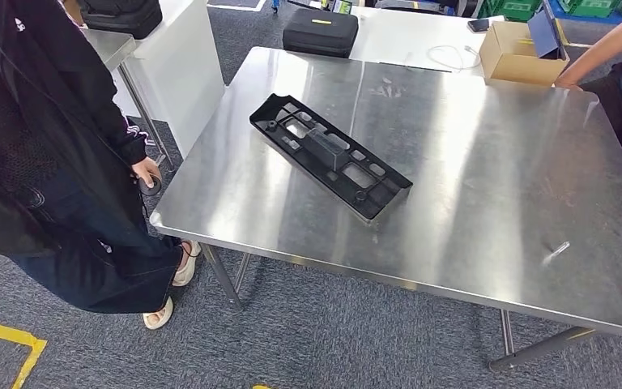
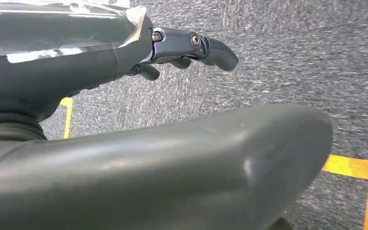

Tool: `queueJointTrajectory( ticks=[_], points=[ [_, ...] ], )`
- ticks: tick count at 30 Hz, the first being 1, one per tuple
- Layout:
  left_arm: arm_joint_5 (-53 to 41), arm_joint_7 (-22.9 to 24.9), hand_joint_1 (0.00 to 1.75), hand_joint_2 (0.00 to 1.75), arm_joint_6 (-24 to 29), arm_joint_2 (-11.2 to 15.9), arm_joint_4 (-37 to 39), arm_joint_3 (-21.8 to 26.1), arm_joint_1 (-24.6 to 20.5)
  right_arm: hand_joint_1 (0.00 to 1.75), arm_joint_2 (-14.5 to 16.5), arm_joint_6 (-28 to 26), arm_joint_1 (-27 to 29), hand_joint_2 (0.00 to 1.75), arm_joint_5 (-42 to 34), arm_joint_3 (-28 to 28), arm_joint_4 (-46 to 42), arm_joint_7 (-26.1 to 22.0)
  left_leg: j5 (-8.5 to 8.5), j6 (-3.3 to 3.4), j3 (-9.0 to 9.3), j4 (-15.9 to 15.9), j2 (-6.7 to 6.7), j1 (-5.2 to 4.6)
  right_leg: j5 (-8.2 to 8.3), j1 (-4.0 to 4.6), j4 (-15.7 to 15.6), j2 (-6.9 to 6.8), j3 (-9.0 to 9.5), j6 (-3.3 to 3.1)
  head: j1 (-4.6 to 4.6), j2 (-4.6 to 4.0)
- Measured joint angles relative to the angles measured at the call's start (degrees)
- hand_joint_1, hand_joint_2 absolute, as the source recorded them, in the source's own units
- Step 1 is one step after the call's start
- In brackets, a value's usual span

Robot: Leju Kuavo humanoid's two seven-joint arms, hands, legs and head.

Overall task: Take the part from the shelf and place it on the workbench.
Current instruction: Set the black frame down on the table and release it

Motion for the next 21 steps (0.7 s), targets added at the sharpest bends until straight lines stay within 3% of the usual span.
queueJointTrajectory(
  ticks=[2,4,6,7,8,9,10,12,14,16,17,18,21],
  points=[
    [0.2,-0.3,0.0,0.0,-0.1,0.0,0.0,0.0,0.0,0.0,-0.1,-0.2,0.0,0.0,0.0,0.0,0.0,0.0,0.81,1.28,-0.71,-0.4,0.18,-0.12,-0.55,-0.15,0.8,0.08,-0.93,0.47,0.02,0.0],
    [0.4,-0.5,0.0,0.0,-0.4,0.0,0.0,0.0,-0.1,0.0,-0.1,-0.3,0.0,0.0,0.0,0.0,0.0,0.0,1.86,2.5,-1.72,-0.7,0.37,-0.17,-4.12,-0.17,5.8,0.22,-3.28,-0.18,0.2,0.0],
    [0.4,-0.7,0.0,0.0,-0.6,0.0,0.0,0.0,-0.1,0.0,-0.1,-0.5,0.0,0.0,0.0,0.1,0.0,0.0,2.83,3.03,-3.02,-0.7,0.42,-0.49,-8.27,-0.03,13.8,0.34,-5.99,-0.76,0.36,0.0],
    [0.4,-0.7,0.0,0.0,-0.8,0.0,0.0,0.0,-0.1,0.0,-0.2,-0.6,0.0,0.0,-0.1,0.1,0.0,0.0,3.29,3.09,-3.62,-0.6,0.45,-0.66,-9.18,0.02,16.3,0.37,-6.49,-0.62,0.34,0.0],
    [0.4,-0.8,0.0,0.0,-0.8,0.0,0.0,0.0,0.0,0.0,-0.3,-0.7,0.0,0.0,-0.2,0.1,0.0,0.0,3.74,3.11,-4.18,-0.6,0.45,-0.8,-9.06,0.08,16.7,0.38,-5.93,-0.26,0.35,0.0],
    [0.4,-0.9,0.0,0.0,-0.9,0.0,0.0,0.0,0.0,0.0,-0.4,-0.9,0.0,0.0,-0.3,0.1,0.0,-0.1,4.18,3.05,-4.68,-0.6,0.42,-0.9,-8.07,0.12,14.6,0.38,-4.13,0.19,0.35,0.0],
    [0.4,-0.9,0.0,0.0,-0.9,0.0,0.0,0.0,0.0,0.0,-0.5,-1.0,0.0,0.0,-0.4,0.1,0.0,-0.1,4.58,2.93,-5.09,-0.5,0.38,-0.96,-6.74,0.16,10.6,0.38,-1.35,0.55,0.37,0.0],
    [0.4,-1.1,0.0,0.0,-1.1,-0.1,0.0,0.0,0.0,0.0,-0.6,-1.1,-0.3,0.0,-0.6,0.1,0.0,-0.3,5.33,2.48,-5.74,-0.4,0.31,-1.16,-5.04,0.44,1.8,0.43,4.33,0.54,0.37,0.0],
    [0.5,-1.2,0.0,0.0,-1.1,-0.1,0.0,0.0,-0.1,0.0,-0.6,-1.3,-0.4,0.0,-0.8,0.1,0.0,-0.5,6.02,1.87,-6.03,-0.2,0.33,-1.34,-4.78,0.86,-1.7,0.53,6.07,-0.02,0.33,0.0],
    [0.7,-1.2,0.0,0.0,-1.1,0.0,0.0,0.0,0.0,0.0,-0.6,-1.5,-0.4,0.0,-1.1,0.1,0.0,-0.5,6.45,1.17,-6.25,-0.2,0.31,-1.26,-4.18,0.66,-1.8,0.55,5.28,-0.74,0.31,0.0],
    [0.8,-1.2,0.0,0.0,-1.1,0.0,0.0,0.0,0.0,0.0,-0.6,-1.6,-0.4,0.0,-1.1,0.1,0.0,-0.6,5.77,0.79,-6.6,0.3,0.29,-1.14,-3.79,0.43,-1.8,0.5,4.93,-1.25,0.27,0.0],
    [0.9,-1.2,0.0,0.0,-1.1,0.0,0.0,0.0,0.0,0.0,-0.6,-1.6,-0.5,0.0,-1.1,0.1,0.0,-0.6,3.96,0.41,-7.25,1.9,0.28,-0.98,-3.28,0.18,-1.8,0.4,4.5,-1.85,0.2,0.0],
    [1.2,-1.3,0.0,0.0,-1.1,0.1,0.0,0.1,0.1,0.0,-0.6,-1.6,-0.5,0.0,-1.1,0.4,0.0,-0.7,-3.97,-0.62,-10.37,12.3,0.28,-0.43,-1.89,0.19,-1.8,0.1,3.02,-2.67,-0.06,0.0]
  ],
)
